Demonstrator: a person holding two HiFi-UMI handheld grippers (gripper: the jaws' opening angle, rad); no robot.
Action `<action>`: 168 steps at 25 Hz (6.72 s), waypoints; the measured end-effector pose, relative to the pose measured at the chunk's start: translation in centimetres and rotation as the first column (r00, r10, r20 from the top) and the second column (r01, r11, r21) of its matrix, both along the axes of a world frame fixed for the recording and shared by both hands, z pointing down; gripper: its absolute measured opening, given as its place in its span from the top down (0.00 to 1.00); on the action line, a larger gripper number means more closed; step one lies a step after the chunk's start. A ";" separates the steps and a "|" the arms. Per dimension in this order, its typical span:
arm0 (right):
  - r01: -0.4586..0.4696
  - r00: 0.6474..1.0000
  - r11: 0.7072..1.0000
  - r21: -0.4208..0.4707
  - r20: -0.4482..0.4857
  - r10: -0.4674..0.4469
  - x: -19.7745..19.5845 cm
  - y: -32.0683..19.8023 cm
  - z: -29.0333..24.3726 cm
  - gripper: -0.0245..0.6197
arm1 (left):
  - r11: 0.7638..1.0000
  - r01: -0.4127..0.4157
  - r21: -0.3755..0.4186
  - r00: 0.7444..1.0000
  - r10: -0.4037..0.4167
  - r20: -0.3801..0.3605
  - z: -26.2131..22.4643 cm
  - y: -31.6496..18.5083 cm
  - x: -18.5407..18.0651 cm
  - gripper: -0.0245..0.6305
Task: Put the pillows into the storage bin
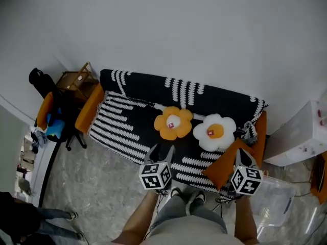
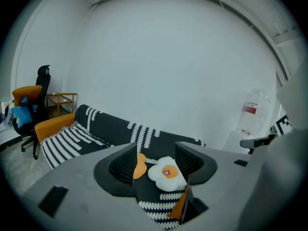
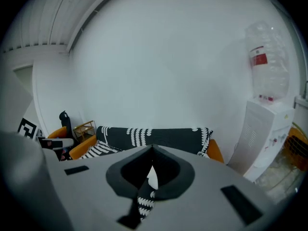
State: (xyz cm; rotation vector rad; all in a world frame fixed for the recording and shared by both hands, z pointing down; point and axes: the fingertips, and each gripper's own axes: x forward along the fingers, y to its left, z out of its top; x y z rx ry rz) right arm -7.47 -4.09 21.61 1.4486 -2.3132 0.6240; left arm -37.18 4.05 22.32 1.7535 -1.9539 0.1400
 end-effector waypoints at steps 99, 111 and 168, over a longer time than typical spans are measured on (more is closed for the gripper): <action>-0.066 0.987 0.921 -0.384 -0.158 0.005 -16.3 -8.6 24.2 0.96 | 0.778 -0.133 -0.614 0.985 0.172 0.005 39.1 -21.3 -22.3 0.94; -0.150 0.981 0.953 -0.264 -0.159 0.110 -12.2 -7.9 15.9 0.96 | 0.824 -0.175 -0.538 0.979 0.203 -0.008 27.4 -20.1 -19.6 0.94; -0.869 0.495 0.493 -0.043 -0.062 0.867 43.4 21.7 2.2 0.96 | 0.478 -0.866 -0.148 0.500 0.842 -0.204 1.7 -8.5 49.6 0.94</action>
